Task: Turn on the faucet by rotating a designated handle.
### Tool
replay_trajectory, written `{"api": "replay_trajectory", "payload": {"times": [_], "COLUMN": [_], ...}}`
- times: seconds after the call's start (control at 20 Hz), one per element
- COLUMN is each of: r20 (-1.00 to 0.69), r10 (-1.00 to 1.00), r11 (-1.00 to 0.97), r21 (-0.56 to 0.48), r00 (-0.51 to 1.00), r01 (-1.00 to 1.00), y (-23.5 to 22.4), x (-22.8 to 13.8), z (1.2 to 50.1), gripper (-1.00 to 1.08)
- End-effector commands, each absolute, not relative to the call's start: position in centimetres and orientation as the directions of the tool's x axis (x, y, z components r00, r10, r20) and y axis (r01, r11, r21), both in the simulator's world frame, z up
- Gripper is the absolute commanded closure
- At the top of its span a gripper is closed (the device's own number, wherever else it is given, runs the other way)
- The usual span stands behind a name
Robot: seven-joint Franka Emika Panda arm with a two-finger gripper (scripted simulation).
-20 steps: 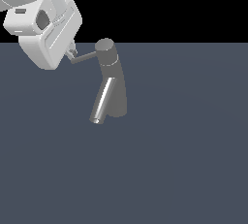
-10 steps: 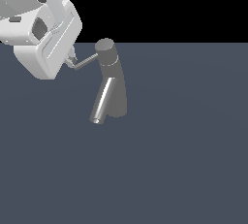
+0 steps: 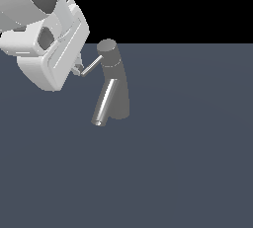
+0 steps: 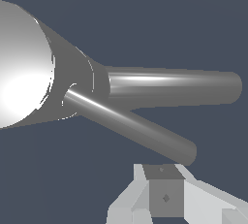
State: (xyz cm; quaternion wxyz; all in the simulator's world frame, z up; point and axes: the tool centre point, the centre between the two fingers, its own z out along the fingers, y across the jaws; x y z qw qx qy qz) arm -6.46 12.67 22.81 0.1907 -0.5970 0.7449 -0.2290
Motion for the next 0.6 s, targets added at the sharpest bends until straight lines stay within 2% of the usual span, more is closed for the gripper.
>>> {"api": "replay_trajectory", "payload": {"times": [0.0, 0.55], "r20": [-0.008, -0.006], "r10": [-0.974, -0.972], "r11": [0.193, 0.198], "r21": [-0.562, -0.561], "r00": [-0.228, -0.235], "r01": [-0.804, -0.804], "y": [11.6, 7.2], "x": [-6.6, -8.2], "z": [22.5, 22.1], "gripper": [1.08, 1.08]}}
